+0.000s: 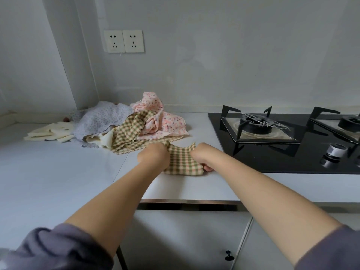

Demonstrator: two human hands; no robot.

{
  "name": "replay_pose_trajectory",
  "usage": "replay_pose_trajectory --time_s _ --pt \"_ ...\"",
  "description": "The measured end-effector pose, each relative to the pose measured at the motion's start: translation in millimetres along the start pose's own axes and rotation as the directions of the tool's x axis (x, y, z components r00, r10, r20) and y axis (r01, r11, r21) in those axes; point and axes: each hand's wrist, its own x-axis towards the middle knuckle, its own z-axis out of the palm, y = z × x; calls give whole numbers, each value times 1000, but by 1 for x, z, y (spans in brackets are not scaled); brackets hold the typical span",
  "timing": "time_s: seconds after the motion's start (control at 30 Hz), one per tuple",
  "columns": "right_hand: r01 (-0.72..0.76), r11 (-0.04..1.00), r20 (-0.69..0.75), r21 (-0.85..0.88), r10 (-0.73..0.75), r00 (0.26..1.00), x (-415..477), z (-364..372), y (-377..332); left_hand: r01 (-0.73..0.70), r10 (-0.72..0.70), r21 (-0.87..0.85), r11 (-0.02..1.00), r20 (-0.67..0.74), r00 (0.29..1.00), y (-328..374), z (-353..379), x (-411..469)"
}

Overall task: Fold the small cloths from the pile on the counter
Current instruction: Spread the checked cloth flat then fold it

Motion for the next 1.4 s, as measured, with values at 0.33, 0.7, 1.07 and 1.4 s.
replay_pose_trajectory --time_s 0.33,0.7,1.07,1.4 --pt "121 818 -357 -562 -371 857 -4 7 11 -154 171 75 985 -388 906 -11 11 -7" --pt "506 693 147 -515 -510 848 15 21 39 -417 402 70 906 162 901 -42 28 1" --pt "770 619 14 -158 -778 628 -16 11 47 -821 805 61 568 -246 539 -82 9 -9" --pt "722 558 -261 410 -686 679 15 1 21 -579 262 -634 512 -527 809 -75 11 -2"
